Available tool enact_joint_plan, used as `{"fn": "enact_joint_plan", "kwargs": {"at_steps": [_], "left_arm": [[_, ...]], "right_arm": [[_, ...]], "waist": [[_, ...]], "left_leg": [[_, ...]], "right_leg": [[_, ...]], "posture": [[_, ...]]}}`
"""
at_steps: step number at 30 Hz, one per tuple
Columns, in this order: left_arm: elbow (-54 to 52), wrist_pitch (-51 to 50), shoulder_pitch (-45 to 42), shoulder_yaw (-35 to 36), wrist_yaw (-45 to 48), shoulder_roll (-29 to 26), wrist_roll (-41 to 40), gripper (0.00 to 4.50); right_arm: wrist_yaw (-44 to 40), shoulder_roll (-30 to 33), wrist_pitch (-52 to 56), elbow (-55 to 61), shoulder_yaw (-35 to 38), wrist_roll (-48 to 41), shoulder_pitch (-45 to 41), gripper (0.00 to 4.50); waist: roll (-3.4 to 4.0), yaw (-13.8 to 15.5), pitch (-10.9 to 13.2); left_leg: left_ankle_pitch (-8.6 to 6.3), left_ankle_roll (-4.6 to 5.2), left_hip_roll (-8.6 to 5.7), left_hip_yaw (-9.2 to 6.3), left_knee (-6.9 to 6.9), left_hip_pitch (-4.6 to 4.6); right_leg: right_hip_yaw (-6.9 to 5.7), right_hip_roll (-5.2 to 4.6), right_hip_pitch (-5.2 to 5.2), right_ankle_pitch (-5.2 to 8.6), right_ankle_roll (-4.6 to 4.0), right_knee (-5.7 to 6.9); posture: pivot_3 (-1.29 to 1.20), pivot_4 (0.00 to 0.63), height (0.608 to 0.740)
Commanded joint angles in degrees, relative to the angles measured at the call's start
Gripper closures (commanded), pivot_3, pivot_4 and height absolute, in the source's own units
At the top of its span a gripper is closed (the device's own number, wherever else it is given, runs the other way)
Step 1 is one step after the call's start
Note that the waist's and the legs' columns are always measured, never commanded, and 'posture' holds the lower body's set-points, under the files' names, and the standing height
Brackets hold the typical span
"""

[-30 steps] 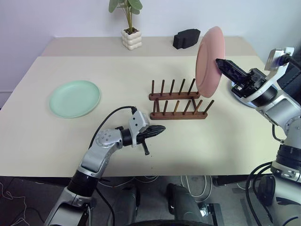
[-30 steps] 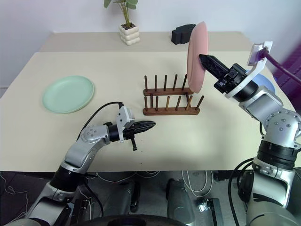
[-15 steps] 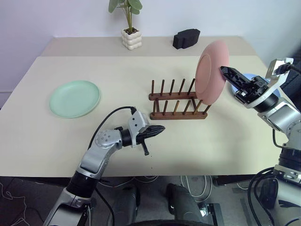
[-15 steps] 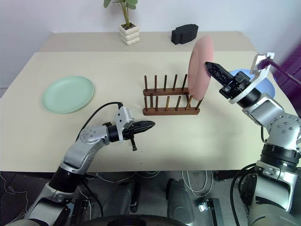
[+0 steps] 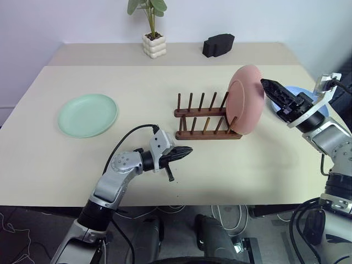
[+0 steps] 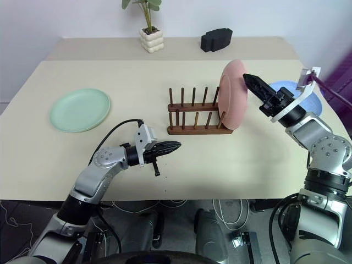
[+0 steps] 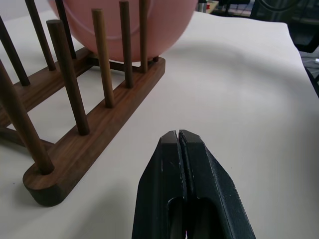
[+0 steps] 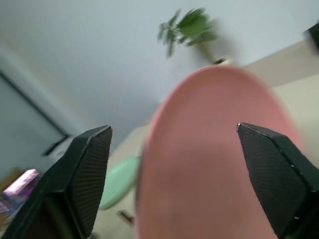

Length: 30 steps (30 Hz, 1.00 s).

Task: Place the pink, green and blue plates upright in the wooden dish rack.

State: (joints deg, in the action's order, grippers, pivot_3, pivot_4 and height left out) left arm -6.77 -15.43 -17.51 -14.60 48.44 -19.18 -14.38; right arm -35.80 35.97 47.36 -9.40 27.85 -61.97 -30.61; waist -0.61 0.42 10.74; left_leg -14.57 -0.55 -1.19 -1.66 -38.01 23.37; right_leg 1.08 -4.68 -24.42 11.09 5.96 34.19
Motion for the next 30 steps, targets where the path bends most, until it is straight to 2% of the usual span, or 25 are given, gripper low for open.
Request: {"fn": "enact_joint_plan", "kwargs": {"at_steps": [1,9,13,16,19,23,27,30], "left_arm": [[-2.1,0.4,0.3,0.5,0.1,0.0,-0.8,4.50],[-2.3,0.6,0.5,1.0,0.1,-0.3,-1.0,4.50],[-4.3,-1.1,0.2,6.8,-2.3,-1.7,-3.4,4.50],[-5.4,-4.0,-0.2,14.2,-6.6,-3.4,-5.7,3.69],[-5.4,-6.8,0.3,23.4,-12.5,-7.1,-6.1,2.20],[-2.4,-9.8,0.1,29.5,-20.4,-10.8,-2.7,0.07],[0.1,-18.9,-2.1,37.3,-30.5,-11.9,-3.3,0.02],[1.5,-24.8,-3.7,40.6,-36.3,-12.3,-2.8,0.02]], "right_arm": [[-0.8,3.1,-4.1,0.3,3.0,2.3,-2.6,0.72],[-2.6,10.0,-10.4,-1.6,5.9,8.7,-2.3,0.72],[-7.1,12.8,-11.6,4.3,4.1,11.0,0.5,0.72],[-11.4,14.7,-12.6,13.1,-0.3,13.1,2.9,0.64],[-16.1,15.7,-12.6,23.7,-7.5,14.0,3.7,0.64],[-17.4,14.1,-13.5,29.1,-15.8,17.5,2.5,0.64],[-18.6,11.6,-17.8,31.2,-26.4,25.9,1.2,0.64],[-18.9,9.0,-19.3,31.0,-30.4,28.6,1.0,0.64]], "waist": [[0.01,0.0,0.0],[0.02,0.1,0.0],[0.02,-0.1,0.0],[0.13,-0.7,0.0],[0.15,-1.5,0.1],[0.12,-1.3,0.1],[-0.11,-0.9,0.2],[-0.24,-0.8,0.2]], "left_leg": [[0.00,0.00,0.00,0.00,0.00,0.00],[0.00,0.00,0.00,0.01,0.00,0.00],[-0.01,0.01,0.01,0.01,0.01,0.00],[-0.01,0.02,0.06,0.00,0.03,-0.01],[-0.02,0.03,0.09,-0.03,0.05,-0.03],[-0.05,0.09,0.11,-0.05,0.05,-0.05],[-0.05,0.08,0.07,-0.05,-0.01,0.01],[-0.05,0.07,0.05,-0.09,-0.01,0.02]], "right_leg": [[0.00,0.00,0.00,0.00,0.00,0.00],[0.00,0.00,0.00,0.00,0.00,-0.02],[0.00,0.02,-0.01,0.00,0.00,-0.02],[0.00,0.05,-0.05,0.00,0.00,0.04],[0.00,0.07,-0.08,0.01,0.02,0.08],[-0.04,0.12,-0.08,0.01,0.03,0.09],[-0.02,-0.03,-0.05,0.02,0.07,0.03],[-0.04,-0.03,-0.05,-0.07,0.24,0.02]], "posture": [[0.00,0.150,0.736],[0.00,0.150,0.736],[0.00,0.150,0.736],[0.00,0.150,0.736],[0.00,0.150,0.736],[0.00,0.150,0.736],[0.00,0.150,0.736],[0.00,0.150,0.736]]}}
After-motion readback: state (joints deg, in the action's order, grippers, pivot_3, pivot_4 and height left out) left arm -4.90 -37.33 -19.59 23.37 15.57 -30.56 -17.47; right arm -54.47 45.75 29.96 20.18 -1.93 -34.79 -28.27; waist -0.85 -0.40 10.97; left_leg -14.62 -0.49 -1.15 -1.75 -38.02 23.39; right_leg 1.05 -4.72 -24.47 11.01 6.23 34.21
